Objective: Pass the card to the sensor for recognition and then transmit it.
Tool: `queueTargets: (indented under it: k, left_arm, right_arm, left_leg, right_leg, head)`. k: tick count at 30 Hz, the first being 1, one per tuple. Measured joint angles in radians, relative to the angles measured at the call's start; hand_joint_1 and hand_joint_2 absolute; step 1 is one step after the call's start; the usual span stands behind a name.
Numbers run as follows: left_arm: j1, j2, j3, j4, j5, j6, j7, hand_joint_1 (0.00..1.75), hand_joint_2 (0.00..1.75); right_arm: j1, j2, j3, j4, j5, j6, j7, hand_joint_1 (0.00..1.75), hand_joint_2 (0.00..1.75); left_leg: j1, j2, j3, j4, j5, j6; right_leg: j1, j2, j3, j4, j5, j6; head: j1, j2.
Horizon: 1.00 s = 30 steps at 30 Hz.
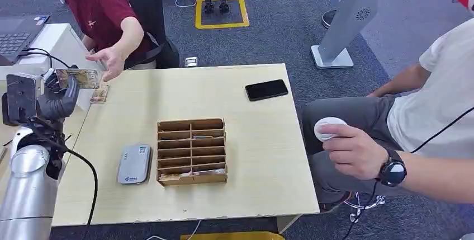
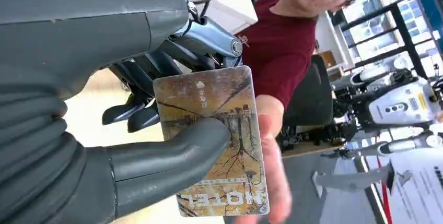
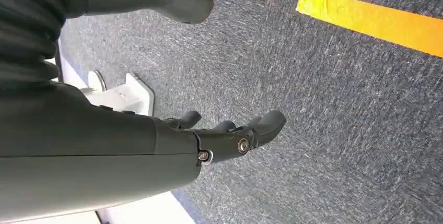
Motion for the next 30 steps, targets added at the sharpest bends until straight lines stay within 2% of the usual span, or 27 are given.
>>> queueTargets:
  k: [1,3,5,6,8,9,11,12,15,27,28,30]
  left_arm:
    - [-0.002,0.001,0.000,0.000,-0.042,0.037,-0.007,1.75,1.75]
    - [-0.013,0.008,-0.010,0.001,-0.241,0.176,-0.014,1.75,1.75]
    - [-0.028,0.021,-0.036,0.006,-0.482,0.308,-0.008,1.75,1.75]
    - [-0.033,0.033,-0.053,0.010,-0.644,0.387,0.012,1.75,1.75]
    - [-0.043,0.061,-0.086,0.023,-0.924,0.496,0.049,1.75,1.75]
    - [-0.049,0.074,-0.098,0.034,-1.040,0.529,0.064,1.75,1.75]
    - [-0.058,0.096,-0.113,0.060,-1.183,0.565,0.082,1.75,1.75]
    - [-0.063,0.105,-0.121,0.073,-1.227,0.571,0.089,1.75,1.75]
    - [-0.073,0.122,-0.134,0.111,-1.266,0.575,0.102,1.75,1.75]
    - [-0.083,0.141,-0.154,0.182,-1.266,0.582,0.109,1.75,1.75]
    - [-0.083,0.141,-0.154,0.185,-1.243,0.582,0.098,0.00,1.75]
    - [-0.082,0.139,-0.154,0.188,-1.193,0.576,0.073,0.00,1.75]
  right_arm:
    - [0.000,0.000,0.001,0.000,0.000,0.000,0.002,0.00,1.75]
    - [0.000,0.000,0.008,0.000,0.000,0.006,0.005,0.00,1.75]
    - [-0.001,0.000,0.020,0.000,0.000,0.014,0.002,0.00,1.75]
    - [-0.003,0.000,0.026,0.000,0.000,0.017,-0.002,0.00,1.75]
    - [-0.003,0.000,0.043,0.000,0.000,0.018,-0.011,0.00,1.75]
    - [-0.003,0.000,0.051,0.000,0.000,0.018,-0.015,0.00,1.75]
    - [-0.004,0.000,0.063,0.000,0.000,0.018,-0.019,0.00,1.75]
    - [-0.005,-0.001,0.069,0.000,0.000,0.018,-0.019,0.00,1.75]
    - [-0.004,-0.003,0.075,0.000,0.000,0.018,-0.018,0.00,1.75]
    - [-0.004,-0.005,0.092,0.000,0.000,0.018,-0.013,0.00,1.75]
    - [-0.004,-0.005,0.092,0.000,0.000,0.018,-0.014,0.00,1.75]
    - [-0.004,-0.005,0.092,0.000,0.000,0.018,-0.016,0.00,1.75]
  left_leg:
    - [0.000,0.000,0.000,0.000,0.000,0.000]
    - [0.000,0.001,0.000,0.000,0.000,0.000]
    - [0.000,0.000,0.000,0.000,0.000,0.000]
    - [0.000,0.001,0.000,0.000,0.000,0.000]
    - [0.000,0.001,0.000,0.000,0.000,0.000]
    - [0.000,0.001,0.000,0.000,0.000,0.000]
    - [0.000,0.001,0.000,0.000,0.000,0.000]
    - [0.000,0.001,-0.001,0.000,0.000,0.000]
    - [0.000,0.002,-0.001,0.000,0.000,0.000]
    - [0.000,0.002,-0.002,0.000,0.000,0.000]
    - [0.000,0.002,-0.002,0.000,0.000,0.000]
    - [0.000,0.002,-0.002,0.000,0.000,0.000]
  right_leg:
    - [0.000,0.000,0.000,0.000,0.000,0.000]
    - [0.000,0.001,-0.001,0.000,0.000,0.000]
    - [0.000,0.000,-0.001,0.000,0.000,0.000]
    - [0.000,0.001,-0.001,0.000,0.000,0.000]
    - [0.000,0.001,-0.001,0.000,0.000,0.000]
    - [0.000,0.001,-0.001,0.000,0.000,0.000]
    - [0.000,0.001,-0.001,0.000,0.000,0.000]
    - [0.000,0.001,-0.001,0.000,0.000,0.000]
    - [0.000,0.002,-0.002,0.000,0.000,0.000]
    - [0.000,0.002,-0.003,0.000,0.000,0.000]
    - [0.000,0.002,-0.003,0.000,0.000,0.000]
    - [0.000,0.002,-0.003,0.000,0.000,0.000]
  head:
    - [0.000,0.000]
    - [0.000,0.000]
    - [0.000,0.000]
    - [0.000,0.000]
    - [0.000,0.000]
    - [0.000,0.000]
    - [0.000,0.000]
    - [0.000,0.000]
    - [0.000,0.000]
    - [0.000,0.000]
    - [0.000,0.000]
    - [0.000,0.000]
